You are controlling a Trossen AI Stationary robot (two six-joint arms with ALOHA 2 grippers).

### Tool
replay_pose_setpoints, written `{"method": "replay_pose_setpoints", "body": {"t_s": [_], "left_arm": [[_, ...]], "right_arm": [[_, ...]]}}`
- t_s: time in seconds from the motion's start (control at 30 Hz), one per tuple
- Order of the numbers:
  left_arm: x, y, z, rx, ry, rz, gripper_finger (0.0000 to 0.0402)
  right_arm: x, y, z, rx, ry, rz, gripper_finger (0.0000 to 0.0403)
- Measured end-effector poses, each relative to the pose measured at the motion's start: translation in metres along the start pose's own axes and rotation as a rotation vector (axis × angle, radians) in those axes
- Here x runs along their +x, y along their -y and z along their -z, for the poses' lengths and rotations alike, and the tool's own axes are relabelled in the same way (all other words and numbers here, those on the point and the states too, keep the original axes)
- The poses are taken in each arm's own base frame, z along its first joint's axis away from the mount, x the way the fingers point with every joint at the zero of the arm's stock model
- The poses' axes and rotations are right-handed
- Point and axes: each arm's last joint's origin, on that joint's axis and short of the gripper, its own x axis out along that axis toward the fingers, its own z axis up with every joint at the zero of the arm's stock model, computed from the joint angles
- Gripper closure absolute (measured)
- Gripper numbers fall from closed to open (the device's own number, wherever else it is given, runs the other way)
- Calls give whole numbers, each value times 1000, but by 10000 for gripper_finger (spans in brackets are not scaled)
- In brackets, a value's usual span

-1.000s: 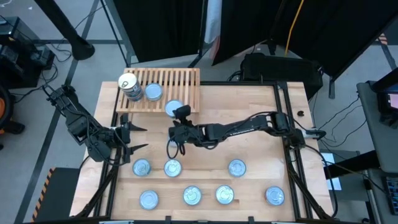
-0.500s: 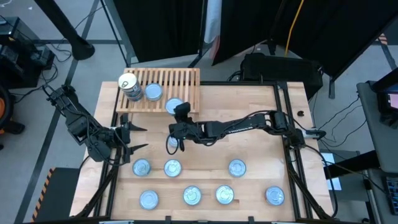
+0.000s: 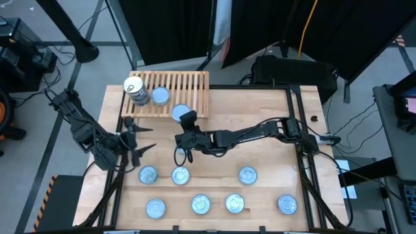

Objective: Stack canned seafood by type on shelf
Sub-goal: Stack the green can on top of the other green can

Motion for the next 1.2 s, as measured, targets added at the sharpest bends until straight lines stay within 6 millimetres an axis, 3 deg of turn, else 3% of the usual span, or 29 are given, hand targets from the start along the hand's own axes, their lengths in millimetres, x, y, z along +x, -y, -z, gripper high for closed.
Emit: {"method": "replay_pose_setpoints", "body": {"t_s": [0.3,0.7,1.03,1.2], "left_arm": [[33,20,19,327,4,-335,118],[67,36,24,565,-147,-402,53],[81,53,21,737,-168,-401,55],[83,55,20,770,-171,-388,95]], "right_arm": [[-4,13,-7,17,12,29,273],[-29,26,-27,20,93,-25,273],[-48,26,-36,94,170,-173,273],[-49,25,-36,93,165,-181,273]]}}
